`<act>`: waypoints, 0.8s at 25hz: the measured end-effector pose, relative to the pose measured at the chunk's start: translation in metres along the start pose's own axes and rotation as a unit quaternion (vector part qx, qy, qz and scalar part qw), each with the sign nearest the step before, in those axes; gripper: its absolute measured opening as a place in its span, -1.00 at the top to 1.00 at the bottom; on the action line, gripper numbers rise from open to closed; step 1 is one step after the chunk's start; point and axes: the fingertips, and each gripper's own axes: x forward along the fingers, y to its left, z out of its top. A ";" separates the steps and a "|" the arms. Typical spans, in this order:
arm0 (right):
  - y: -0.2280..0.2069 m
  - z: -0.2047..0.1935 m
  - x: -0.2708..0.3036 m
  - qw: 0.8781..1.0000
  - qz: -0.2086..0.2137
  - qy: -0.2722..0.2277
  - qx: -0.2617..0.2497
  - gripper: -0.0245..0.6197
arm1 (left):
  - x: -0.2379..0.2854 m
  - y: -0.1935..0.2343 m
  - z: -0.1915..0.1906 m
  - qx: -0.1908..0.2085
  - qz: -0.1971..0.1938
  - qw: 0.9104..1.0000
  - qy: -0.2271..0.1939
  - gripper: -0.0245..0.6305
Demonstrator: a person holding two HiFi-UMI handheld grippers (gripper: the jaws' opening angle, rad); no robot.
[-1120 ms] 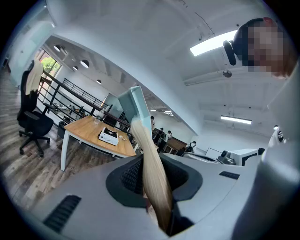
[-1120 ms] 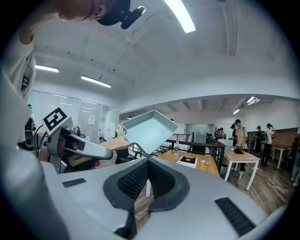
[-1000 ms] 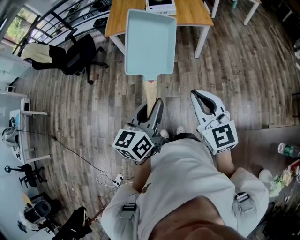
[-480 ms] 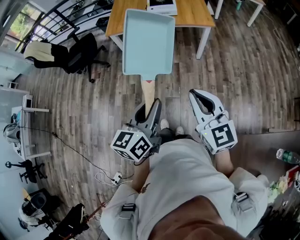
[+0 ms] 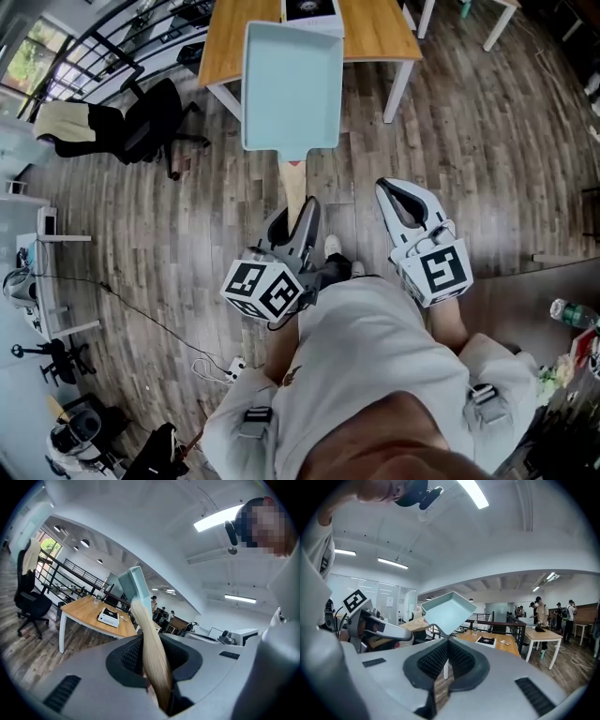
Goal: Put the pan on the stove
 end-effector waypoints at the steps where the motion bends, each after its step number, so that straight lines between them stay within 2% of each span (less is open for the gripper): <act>1: -0.003 0.000 0.006 1.000 -0.002 0.002 0.000 0.86 | 0.005 0.005 0.003 -0.001 -0.002 1.000 0.001 0.65; 14: -0.011 0.008 0.094 0.999 -0.024 0.017 -0.014 0.86 | 0.047 0.074 0.042 -0.001 -0.030 0.999 0.025 0.65; 20: -0.012 0.007 0.115 0.999 -0.043 0.027 -0.007 0.86 | 0.061 0.097 0.053 -0.003 -0.041 0.999 0.033 0.65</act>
